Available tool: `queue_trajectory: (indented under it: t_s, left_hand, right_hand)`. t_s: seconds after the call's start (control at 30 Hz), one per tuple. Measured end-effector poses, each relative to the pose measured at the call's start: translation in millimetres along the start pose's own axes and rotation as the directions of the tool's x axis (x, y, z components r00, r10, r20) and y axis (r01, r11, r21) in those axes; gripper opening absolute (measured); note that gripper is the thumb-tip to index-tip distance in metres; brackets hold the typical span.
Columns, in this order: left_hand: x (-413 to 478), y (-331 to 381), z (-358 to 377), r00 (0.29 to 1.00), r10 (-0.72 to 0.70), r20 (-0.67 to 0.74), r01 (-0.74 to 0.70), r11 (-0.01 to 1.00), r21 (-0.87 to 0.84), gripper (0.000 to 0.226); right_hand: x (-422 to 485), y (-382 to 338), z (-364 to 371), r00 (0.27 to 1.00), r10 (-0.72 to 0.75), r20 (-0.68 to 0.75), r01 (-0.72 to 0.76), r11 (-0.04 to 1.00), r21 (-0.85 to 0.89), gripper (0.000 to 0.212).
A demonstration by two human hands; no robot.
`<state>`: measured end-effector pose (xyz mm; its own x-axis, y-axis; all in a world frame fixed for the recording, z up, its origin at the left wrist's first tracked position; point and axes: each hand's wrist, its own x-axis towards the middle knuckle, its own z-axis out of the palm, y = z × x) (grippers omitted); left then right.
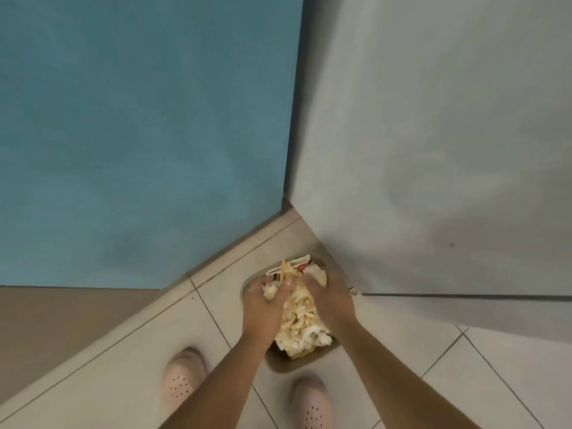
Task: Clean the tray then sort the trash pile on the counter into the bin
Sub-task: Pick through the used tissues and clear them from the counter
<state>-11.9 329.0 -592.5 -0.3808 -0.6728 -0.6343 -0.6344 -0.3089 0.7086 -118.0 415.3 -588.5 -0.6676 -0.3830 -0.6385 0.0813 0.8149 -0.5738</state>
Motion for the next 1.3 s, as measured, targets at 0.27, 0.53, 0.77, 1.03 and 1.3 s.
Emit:
queue_trajectory:
  t_s: [0.27, 0.53, 0.77, 1.03, 1.3]
  left_hand:
    - [-16.6, -67.2, 1.5, 0.921, 0.354, 0.166, -0.381, 0.723, 0.576, 0.078]
    - [-19.3, -80.1, 21.6, 0.921, 0.249, 0.299, -0.387, 0.505, 0.771, 0.062]
    - [38.1, -72.4, 39.5, 0.928, -0.168, 0.332, -0.173, 0.596, 0.784, 0.059]
    - [41.0, -57.0, 35.3, 0.947, -0.141, 0.29, -0.151, 0.601, 0.785, 0.069]
    - [3.5, -13.8, 5.6, 0.953, 0.06, 0.296, -0.266, 0.63, 0.73, 0.054]
  right_hand:
    - [-8.2, 57.8, 29.4, 0.896, -0.43, 0.113, 0.407, 0.69, -0.599, 0.07]
    - [3.9, 71.9, 35.4, 0.872, -0.35, 0.343, 0.488, 0.554, -0.675, 0.065]
    - [45.8, 65.8, 47.5, 0.907, -0.132, 0.4, 0.393, 0.608, -0.69, 0.055]
    - [55.6, 55.0, 41.6, 0.905, -0.128, 0.406, 0.404, 0.561, -0.723, 0.059]
    - [6.0, 4.0, 7.5, 0.914, -0.311, 0.261, 0.402, 0.607, -0.685, 0.044]
